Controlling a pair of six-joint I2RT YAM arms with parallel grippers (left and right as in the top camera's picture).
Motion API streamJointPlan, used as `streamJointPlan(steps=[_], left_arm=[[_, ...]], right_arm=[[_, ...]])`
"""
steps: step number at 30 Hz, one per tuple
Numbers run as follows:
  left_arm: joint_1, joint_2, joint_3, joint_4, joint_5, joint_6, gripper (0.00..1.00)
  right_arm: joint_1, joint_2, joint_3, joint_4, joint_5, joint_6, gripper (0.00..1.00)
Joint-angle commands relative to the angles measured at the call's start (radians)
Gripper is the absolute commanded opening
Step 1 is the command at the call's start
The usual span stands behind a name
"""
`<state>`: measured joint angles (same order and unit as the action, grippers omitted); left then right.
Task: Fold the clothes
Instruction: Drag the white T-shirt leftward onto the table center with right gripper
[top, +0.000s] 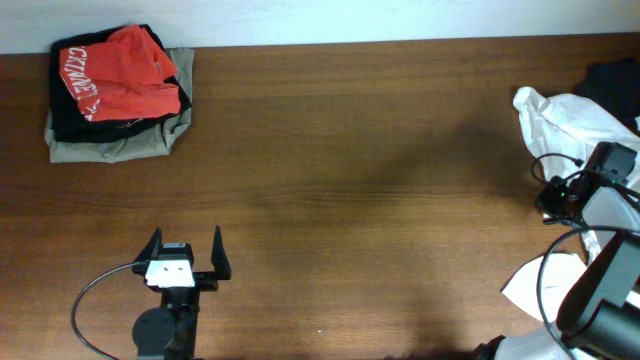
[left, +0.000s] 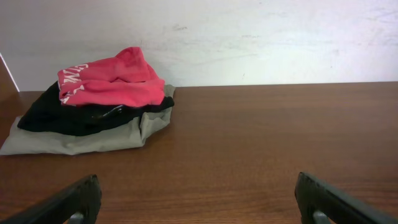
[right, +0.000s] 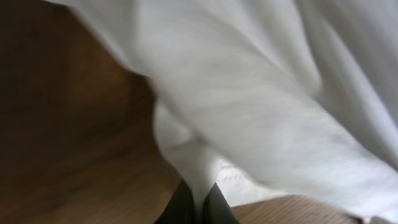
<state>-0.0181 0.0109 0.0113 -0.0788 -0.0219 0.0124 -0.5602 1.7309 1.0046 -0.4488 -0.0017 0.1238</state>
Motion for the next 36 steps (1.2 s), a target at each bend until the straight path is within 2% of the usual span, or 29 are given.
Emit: streamJointPlan(steps=[1,3,7,9,12,15,17,19,20,21,22,24,25,26,28,33,34,36], left_arm=[[0.006,-0.006,-0.002,-0.004,0.008,0.019,0.99],[0.006,-0.006,-0.002,-0.004,0.008,0.019,0.99],[0.006,-0.006,-0.002,-0.004,0.008,0.019,0.99],[0.006,-0.006,-0.002,-0.004,0.008,0.019,0.99],[0.006,-0.006,-0.002,-0.004,0.008,0.019,0.99],[0.006,-0.006,-0.002,-0.004,0.008,0.019,0.99],[0.006,-0.006,-0.002,-0.004,0.008,0.019,0.99],[0.006,-0.006,-0.002,-0.004,0.008,0.019,0.99],[0.006,-0.006,-0.002,-0.004,0.008,0.019,0.99],[0.006,-0.006,-0.002,-0.004,0.008,0.019,0.99],[0.006,-0.006,-0.002,-0.004,0.008,0.019,0.99],[0.006,-0.006,-0.002,-0.004,0.008,0.019,0.99],[0.006,-0.006,-0.002,-0.004,0.008,0.019,0.99],[0.006,-0.006,-0.002,-0.004,0.008,0.019,0.99],[0.006,-0.006,-0.002,-0.004,0.008,0.019,0.99],[0.006,-0.006,-0.002,-0.004,0.008,0.019,0.99],[0.006,-0.006,-0.002,-0.004,0.008,0.019,0.99],[0.006,-0.006,-0.002,-0.004,0.008,0.019,0.99]], right_arm=[[0.069,-0.086,0.033,-0.019,-0.229,0.08,0.04],[0.146,-0.085,0.031,-0.035,-0.303,0.117,0.04],[0.369,-0.085,0.028,-0.036,-0.305,0.188,0.04],[0.548,-0.085,0.028,0.009,-0.306,0.268,0.04],[0.86,-0.055,0.028,0.203,-0.305,0.418,0.04],[1.101,0.012,0.028,0.412,-0.305,0.53,0.04],[1.21,0.053,0.028,0.504,-0.299,0.566,0.04],[1.263,0.064,0.028,0.52,-0.28,0.565,0.04],[1.265,0.061,0.036,0.509,-0.277,0.558,0.13],[1.248,0.055,0.054,0.478,-0.28,0.512,0.29],[1.224,0.042,0.082,0.419,-0.277,0.461,0.36],[1.124,-0.009,0.205,0.178,-0.226,0.358,0.69],[1.067,-0.026,0.274,0.061,-0.191,0.32,0.79],[0.982,-0.035,0.372,-0.088,-0.143,0.29,0.99],[0.817,-0.035,0.488,-0.259,-0.12,0.215,0.99],[0.512,-0.019,0.468,-0.368,-0.05,0.146,0.99],[0.434,0.014,0.463,-0.379,-0.046,0.148,0.9],[0.373,0.061,0.463,-0.383,-0.045,0.149,0.9]])
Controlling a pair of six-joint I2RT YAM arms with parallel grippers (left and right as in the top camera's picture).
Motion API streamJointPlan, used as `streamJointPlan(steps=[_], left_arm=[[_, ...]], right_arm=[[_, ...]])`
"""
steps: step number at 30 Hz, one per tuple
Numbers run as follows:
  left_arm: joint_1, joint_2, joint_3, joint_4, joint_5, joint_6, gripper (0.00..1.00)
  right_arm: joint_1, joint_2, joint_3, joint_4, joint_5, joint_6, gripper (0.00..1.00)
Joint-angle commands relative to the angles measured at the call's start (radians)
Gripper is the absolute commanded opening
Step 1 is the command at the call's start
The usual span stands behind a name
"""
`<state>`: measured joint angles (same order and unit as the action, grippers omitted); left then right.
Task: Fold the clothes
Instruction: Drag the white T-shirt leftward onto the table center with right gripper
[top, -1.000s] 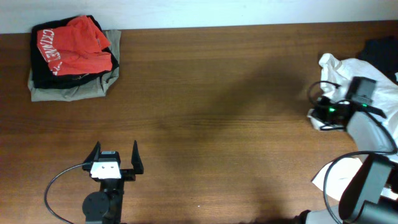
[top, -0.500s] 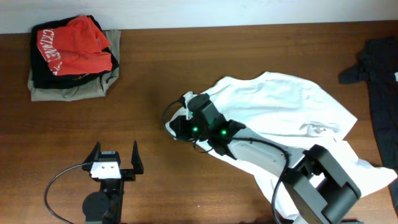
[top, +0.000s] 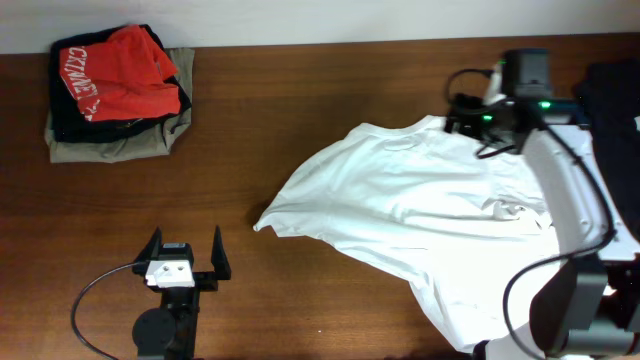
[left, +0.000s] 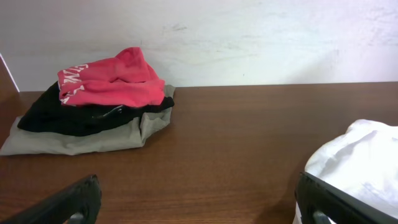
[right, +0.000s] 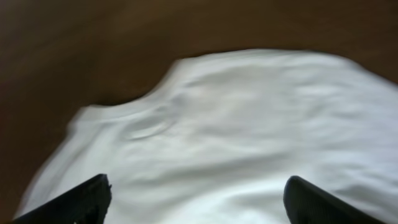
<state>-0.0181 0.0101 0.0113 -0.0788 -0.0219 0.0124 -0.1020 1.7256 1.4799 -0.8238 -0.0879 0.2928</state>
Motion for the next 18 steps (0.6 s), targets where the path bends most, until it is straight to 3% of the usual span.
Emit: streamJointPlan(steps=[1,7,18], left_arm=[[0.006,-0.005,-0.002,-0.004,0.008,0.019,0.99],[0.006,-0.005,-0.002,-0.004,0.008,0.019,0.99],[0.006,-0.005,-0.002,-0.004,0.008,0.019,0.99]], right_arm=[[-0.116,0.095,-0.012,-0.011,0.051,-0.02,0.9],[-0.265,0.26,-0.012,-0.001,0.067,-0.027,0.9],[-0.274,0.41,-0.012,0.134,0.097,-0.053,0.88]])
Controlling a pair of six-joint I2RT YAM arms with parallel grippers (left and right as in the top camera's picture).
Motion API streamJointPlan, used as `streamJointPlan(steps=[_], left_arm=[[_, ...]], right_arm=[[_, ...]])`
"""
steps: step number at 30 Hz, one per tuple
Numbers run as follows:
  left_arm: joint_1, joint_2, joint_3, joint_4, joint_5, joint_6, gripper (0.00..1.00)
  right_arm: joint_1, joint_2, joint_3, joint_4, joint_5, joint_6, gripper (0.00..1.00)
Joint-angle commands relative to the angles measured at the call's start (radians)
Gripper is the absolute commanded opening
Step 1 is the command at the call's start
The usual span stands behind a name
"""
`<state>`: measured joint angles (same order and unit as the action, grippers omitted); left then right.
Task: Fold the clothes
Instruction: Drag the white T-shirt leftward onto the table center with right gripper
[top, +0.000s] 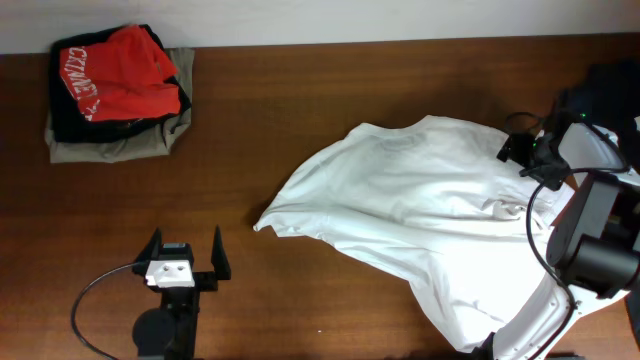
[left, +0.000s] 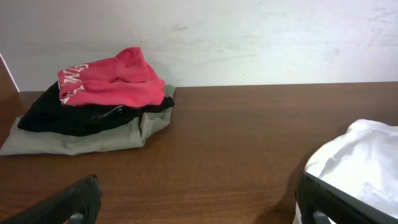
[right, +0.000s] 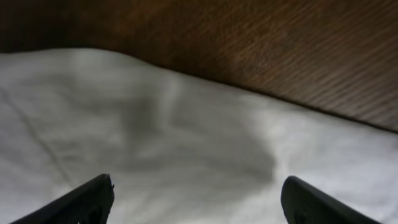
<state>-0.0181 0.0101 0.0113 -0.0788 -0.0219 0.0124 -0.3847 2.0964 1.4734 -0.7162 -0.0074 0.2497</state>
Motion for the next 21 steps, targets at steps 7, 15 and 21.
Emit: streamJointPlan(steps=[7,15,21], left_arm=[[0.006,-0.005,-0.002,-0.004,0.008,0.019,0.99],[0.006,-0.005,-0.002,-0.004,0.008,0.019,0.99],[0.006,-0.005,-0.002,-0.004,0.008,0.019,0.99]], right_arm=[[0.096,0.072,-0.005,0.158,-0.006,-0.006,0.48],[0.352,0.204,-0.003,0.464,-0.096,0.236,0.04],[0.525,0.233,0.172,0.525,-0.199,0.261,0.24]])
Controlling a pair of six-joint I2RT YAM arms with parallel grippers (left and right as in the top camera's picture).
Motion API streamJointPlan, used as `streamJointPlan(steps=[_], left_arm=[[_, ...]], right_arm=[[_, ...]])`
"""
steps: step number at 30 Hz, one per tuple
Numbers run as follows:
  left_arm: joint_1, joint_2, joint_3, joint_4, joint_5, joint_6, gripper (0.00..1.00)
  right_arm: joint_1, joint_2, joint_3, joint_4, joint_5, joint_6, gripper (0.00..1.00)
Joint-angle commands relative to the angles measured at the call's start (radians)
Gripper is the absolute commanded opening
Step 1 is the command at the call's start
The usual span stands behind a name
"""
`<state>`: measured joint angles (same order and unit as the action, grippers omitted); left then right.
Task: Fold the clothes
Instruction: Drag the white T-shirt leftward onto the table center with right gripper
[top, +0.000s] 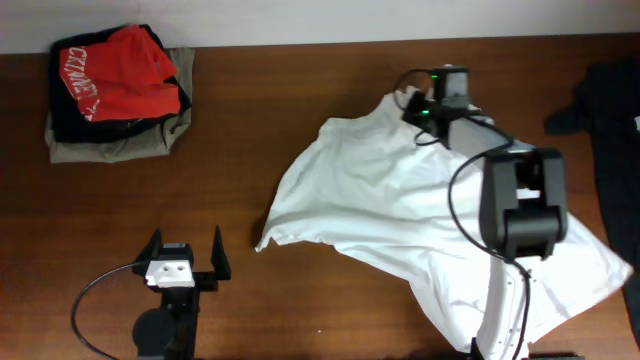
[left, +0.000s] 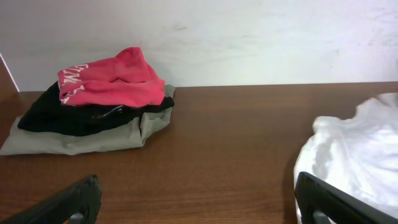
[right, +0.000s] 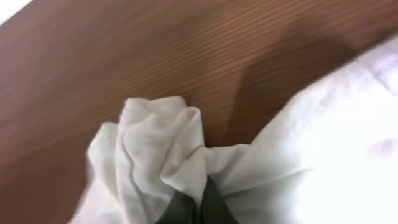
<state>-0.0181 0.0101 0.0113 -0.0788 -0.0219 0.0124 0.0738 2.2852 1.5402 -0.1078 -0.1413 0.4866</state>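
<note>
A white T-shirt (top: 420, 215) lies spread and rumpled across the right half of the wooden table (top: 330, 110). Its far edge is bunched at the top, where my right gripper (top: 412, 100) is shut on a fold of it. In the right wrist view the dark fingertips (right: 198, 208) pinch the white cloth (right: 155, 143) between them. My left gripper (top: 186, 252) stands open near the front left of the table with nothing in it; its fingers (left: 74, 202) frame the bare wood, and the shirt's edge (left: 348, 149) shows at the right.
A folded stack, red shirt (top: 120, 70) on black on grey, sits at the far left corner. Dark clothing (top: 610, 95) lies at the far right edge. A white wall (left: 199, 37) runs behind the table.
My right gripper was open over the shirt's right side; now it is shut on the shirt's far edge, further left. The shirt's top and left side have shifted. The left arm has not moved.
At first my right gripper held white cloth at the right edge, with the table bare. Then the shirt lay spread on the table and the gripper was open above it, then open at its right side. Now it grips the far edge.
</note>
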Motion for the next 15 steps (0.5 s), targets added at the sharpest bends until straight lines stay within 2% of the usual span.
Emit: streamJointPlan(steps=[1,2,3,4,5,7,9,15], left_arm=[[0.006,-0.005,-0.002,-0.004,0.008,0.019,0.99],[0.006,-0.005,-0.002,-0.004,0.008,0.019,0.99],[0.006,-0.005,-0.002,-0.004,0.008,0.019,0.99],[0.006,-0.005,-0.002,-0.004,0.008,0.019,0.99],[0.006,-0.005,-0.002,-0.004,0.008,0.019,0.99],[0.006,-0.005,-0.002,-0.004,0.008,0.019,0.99],[0.006,-0.005,-0.002,-0.004,0.008,0.019,0.99],[0.006,-0.005,-0.002,-0.004,0.008,0.019,0.99]], right_arm=[[0.083,0.044,0.184,-0.161,-0.066,0.005,0.68],[0.09,0.044,0.238,-0.22,-0.066,-0.022,0.98],[0.092,0.044,0.38,-0.389,-0.063,-0.082,0.99],[0.088,0.043,0.472,-0.499,-0.055,-0.09,0.99],[0.074,0.042,0.628,-0.68,-0.05,-0.09,0.99],[0.061,0.039,0.797,-0.866,-0.05,-0.09,0.99],[0.04,0.02,1.042,-1.13,-0.023,-0.09,0.99],[-0.028,0.0,1.444,-1.57,0.151,-0.09,0.99]])
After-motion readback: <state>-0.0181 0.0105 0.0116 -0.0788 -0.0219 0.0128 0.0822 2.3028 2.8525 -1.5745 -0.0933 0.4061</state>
